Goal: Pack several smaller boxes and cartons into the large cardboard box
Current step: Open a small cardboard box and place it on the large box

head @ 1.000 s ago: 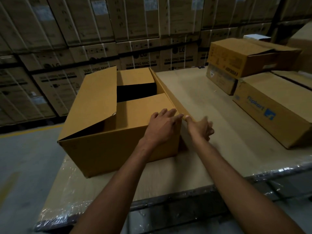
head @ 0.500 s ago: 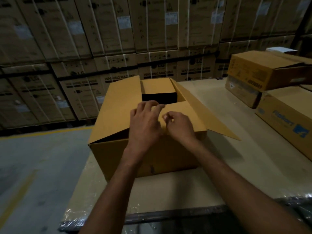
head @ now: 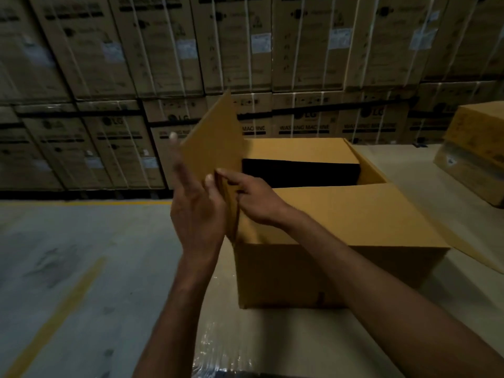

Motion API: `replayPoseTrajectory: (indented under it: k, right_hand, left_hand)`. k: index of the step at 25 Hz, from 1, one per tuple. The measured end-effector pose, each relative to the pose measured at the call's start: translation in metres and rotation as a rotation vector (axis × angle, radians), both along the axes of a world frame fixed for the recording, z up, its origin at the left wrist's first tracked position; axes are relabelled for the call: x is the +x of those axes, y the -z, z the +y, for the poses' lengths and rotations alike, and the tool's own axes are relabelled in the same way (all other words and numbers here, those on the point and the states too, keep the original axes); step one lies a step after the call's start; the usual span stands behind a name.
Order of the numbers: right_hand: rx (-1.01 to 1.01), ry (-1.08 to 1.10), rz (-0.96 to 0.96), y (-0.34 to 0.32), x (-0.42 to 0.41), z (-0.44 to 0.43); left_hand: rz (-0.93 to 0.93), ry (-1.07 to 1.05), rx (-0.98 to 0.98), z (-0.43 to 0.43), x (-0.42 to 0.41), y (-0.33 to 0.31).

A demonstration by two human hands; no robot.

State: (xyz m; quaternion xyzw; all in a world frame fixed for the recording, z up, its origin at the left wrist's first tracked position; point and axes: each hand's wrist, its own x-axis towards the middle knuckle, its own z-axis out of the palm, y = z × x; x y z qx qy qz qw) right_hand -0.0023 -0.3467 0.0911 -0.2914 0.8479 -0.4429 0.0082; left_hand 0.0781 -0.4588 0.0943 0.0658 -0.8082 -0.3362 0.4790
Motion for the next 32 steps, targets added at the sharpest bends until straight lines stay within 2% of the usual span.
replayPoseTrajectory:
  k: [2,4,7,11,14,17,19,22,24,26,29,32]
  right_hand:
    - [0.136,-0.021,0.059,0.01,-0.004,-0.026]
    - [0.221,0.007,0.105,0.023,-0.009,-0.04]
    - [0.34,0.086,0.143,0.043,-0.018,-0.047]
    - [0.356,0.081,0.126,0.055,-0.026,-0.041]
    - [0.302,0.056,0.089,0.052,-0.026,-0.036]
    - [0.368,0.049,0.101,0.053,-0.028,-0.035]
    - [0.424,0.03,0.114,0.054,-0.029,-0.035]
    - [0.36,0.147,0.148,0.053,-0.03,-0.031]
    - [0.316,0.35,0.138,0.051,-0.041,-0.013]
    - [0.366,0.531,0.084,0.05,-0.061,0.017]
    - [0.468,0.614,-0.05,0.034,-0.081,0.063]
    - [0.493,0.53,0.002,0.004,-0.082,0.086]
  left_hand:
    - [-0.11,-0.224,-0.021,-0.024,-0.007,0.019]
    - [-0.237,-0.352,0.047,-0.045,-0.016,0.043]
    - [-0.344,-0.37,0.236,-0.06,-0.024,0.072]
    - [-0.417,-0.301,0.295,-0.064,-0.03,0.093]
    - [-0.404,-0.337,0.261,-0.067,-0.031,0.092]
    - [-0.455,-0.382,0.085,-0.062,-0.031,0.092]
    - [-0.552,-0.269,-0.011,-0.055,-0.036,0.101]
    - [-0.658,0.026,0.065,-0.048,-0.049,0.12]
    - [-0.601,0.173,0.173,-0.045,-0.056,0.114]
    - [-0.508,0.252,0.164,-0.039,-0.064,0.095]
    - [-0.5,0.422,0.022,-0.02,-0.091,0.059]
    - [-0.635,0.532,-0.231,0.013,-0.119,0.025]
